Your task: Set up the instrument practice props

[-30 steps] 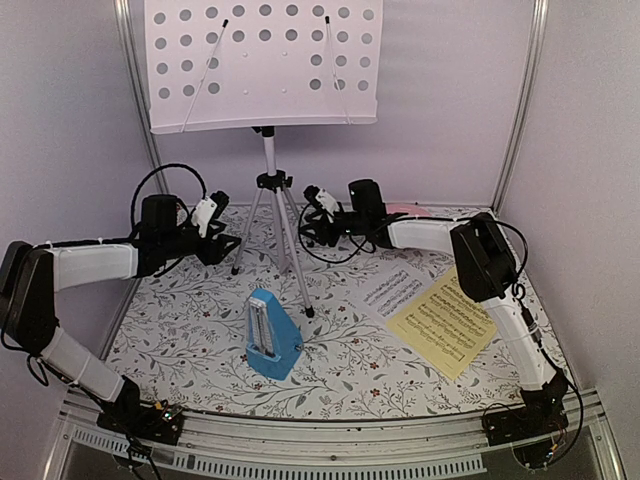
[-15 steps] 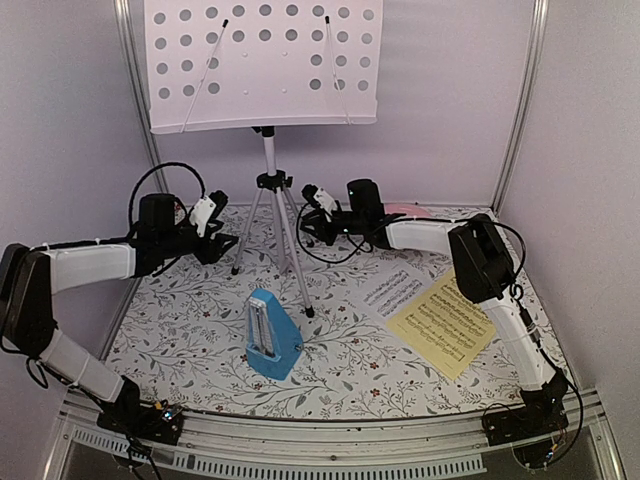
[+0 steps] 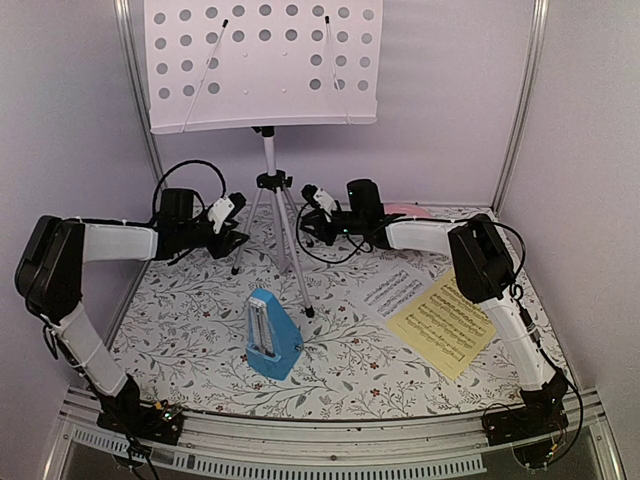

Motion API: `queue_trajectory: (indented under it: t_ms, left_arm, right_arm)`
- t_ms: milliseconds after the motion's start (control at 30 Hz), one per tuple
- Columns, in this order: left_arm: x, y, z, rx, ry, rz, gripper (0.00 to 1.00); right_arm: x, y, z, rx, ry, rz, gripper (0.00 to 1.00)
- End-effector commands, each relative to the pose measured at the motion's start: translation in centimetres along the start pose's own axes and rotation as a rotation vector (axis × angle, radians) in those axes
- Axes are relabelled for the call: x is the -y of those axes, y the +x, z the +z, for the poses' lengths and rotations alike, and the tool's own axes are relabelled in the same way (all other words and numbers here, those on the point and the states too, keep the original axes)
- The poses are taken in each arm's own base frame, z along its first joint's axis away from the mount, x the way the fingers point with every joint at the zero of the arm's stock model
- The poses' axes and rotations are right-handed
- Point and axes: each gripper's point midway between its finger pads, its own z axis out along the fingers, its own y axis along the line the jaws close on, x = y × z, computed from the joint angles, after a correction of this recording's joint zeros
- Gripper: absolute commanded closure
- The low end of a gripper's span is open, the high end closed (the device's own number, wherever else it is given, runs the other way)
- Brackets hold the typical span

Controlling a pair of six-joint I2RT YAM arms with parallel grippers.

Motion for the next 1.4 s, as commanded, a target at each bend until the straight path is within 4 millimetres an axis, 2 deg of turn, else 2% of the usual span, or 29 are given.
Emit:
queue_trajectory:
  t_ms: [0, 133, 367, 567, 700, 933, 1100, 1167, 1367]
  left_arm:
    - [-0.8, -0.7, 1.0, 0.016, 0.02, 0.038, 0.52]
    - [-0.3, -0.5, 1.9, 0.01, 0.043, 0.048, 0.63]
    - [0.5, -0.8, 3.2, 0.012, 0.067, 0.054, 0.85]
    - [0.7, -0.9, 3.4, 0.014, 0.068, 0.058, 0.94]
    - [0.6, -0.7, 3.4, 0.013, 0.059, 0.06, 1.0]
    - [0.1, -1.0, 3.5, 0.02, 0.032, 0.071, 1.0]
    - [-0.3, -1.6, 3.8, 0.031, 0.02, 0.076, 1.0]
    - [-0.4, -1.8, 3.9, 0.036, 0.021, 0.076, 1.0]
    - [0.0, -2.6, 5.0, 0.047, 0.031, 0.087, 1.0]
  right_arm:
    - [-0.2, -0.3, 0.5, 0.025, 0.0, -0.016, 0.78]
    - [-0.4, -0.4, 0.6, 0.032, -0.004, -0.011, 0.8]
    - [-0.3, -0.7, 0.4, 0.029, 0.006, -0.004, 0.94]
    - [0.0, -0.8, -0.2, 0.006, 0.039, 0.0, 1.0]
    - [0.4, -1.3, -0.6, -0.001, 0.065, -0.012, 1.0]
    - [1.3, -2.7, -2.1, -0.022, 0.131, -0.056, 1.0]
    - [1.9, -2.3, -4.2, -0.061, 0.169, -0.068, 1.0]
    - [2.0, -2.9, -5.5, -0.065, 0.183, -0.08, 1.0]
    - [2.3, -1.6, -7.8, -0.115, 0.217, -0.085, 1.0]
